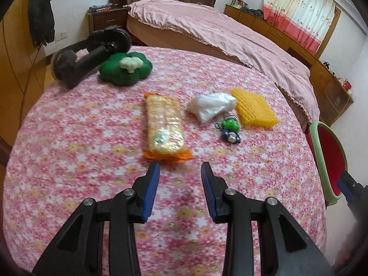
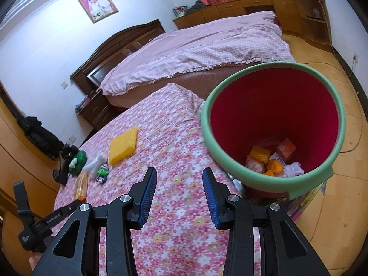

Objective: Collect trash
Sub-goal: 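Move both open tools back over the remaining trash on the bed, then grasp the orange-wrapped snack bag with the left tool while the right tool grasps the yellow mesh pad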

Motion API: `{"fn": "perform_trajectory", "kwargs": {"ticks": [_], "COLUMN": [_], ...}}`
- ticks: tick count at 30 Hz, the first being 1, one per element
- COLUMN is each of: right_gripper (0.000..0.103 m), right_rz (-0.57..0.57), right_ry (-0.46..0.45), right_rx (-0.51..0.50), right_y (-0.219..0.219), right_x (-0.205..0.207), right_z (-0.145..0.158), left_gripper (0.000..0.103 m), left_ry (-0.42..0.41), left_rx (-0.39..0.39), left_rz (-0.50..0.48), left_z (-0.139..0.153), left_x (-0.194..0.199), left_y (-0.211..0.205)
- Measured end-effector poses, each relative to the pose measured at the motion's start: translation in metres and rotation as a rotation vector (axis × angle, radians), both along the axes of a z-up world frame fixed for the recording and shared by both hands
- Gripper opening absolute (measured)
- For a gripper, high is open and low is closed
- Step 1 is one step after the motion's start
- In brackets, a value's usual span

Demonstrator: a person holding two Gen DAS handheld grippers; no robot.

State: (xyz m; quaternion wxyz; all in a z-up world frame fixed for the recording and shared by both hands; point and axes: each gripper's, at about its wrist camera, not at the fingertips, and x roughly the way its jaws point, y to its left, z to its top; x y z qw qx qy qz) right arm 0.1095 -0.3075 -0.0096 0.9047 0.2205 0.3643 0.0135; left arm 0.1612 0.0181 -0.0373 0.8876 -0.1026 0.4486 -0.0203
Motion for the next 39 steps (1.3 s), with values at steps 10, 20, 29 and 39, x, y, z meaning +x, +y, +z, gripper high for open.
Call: {"fn": "perform_trajectory", "kwargs": {"ticks": [10, 20, 29, 39], "right_gripper": [0.042, 0.042, 0.042, 0.042], "right_rz": [0.025, 0.041, 0.094, 0.156], "right_ry": [0.014, 0.033, 0.039, 0.059], "right_rx": [-0.021, -0.03, -0.048, -0.077], "right_y": [0.016, 0.026, 0.05, 0.089], "right_x": [0.006, 0.016, 0.04, 0.085], "right_z": [0.0, 0.002, 0.007, -0.002], "left_gripper": [0.046, 0.046, 0.039, 0.038], "left_ry": [0.013, 0.057, 0.029, -0.051], "left_rx": [0.061, 0.093, 0.056, 0.023], "left_rz": [-0.009, 0.0, -0.004, 0.036], "left_z": [-0.002, -0.018, -0.022, -0.013], "left_x": [0.037, 0.062, 0.071, 0.082], "left_y": [0.002, 0.004, 0.01, 0.022]}}
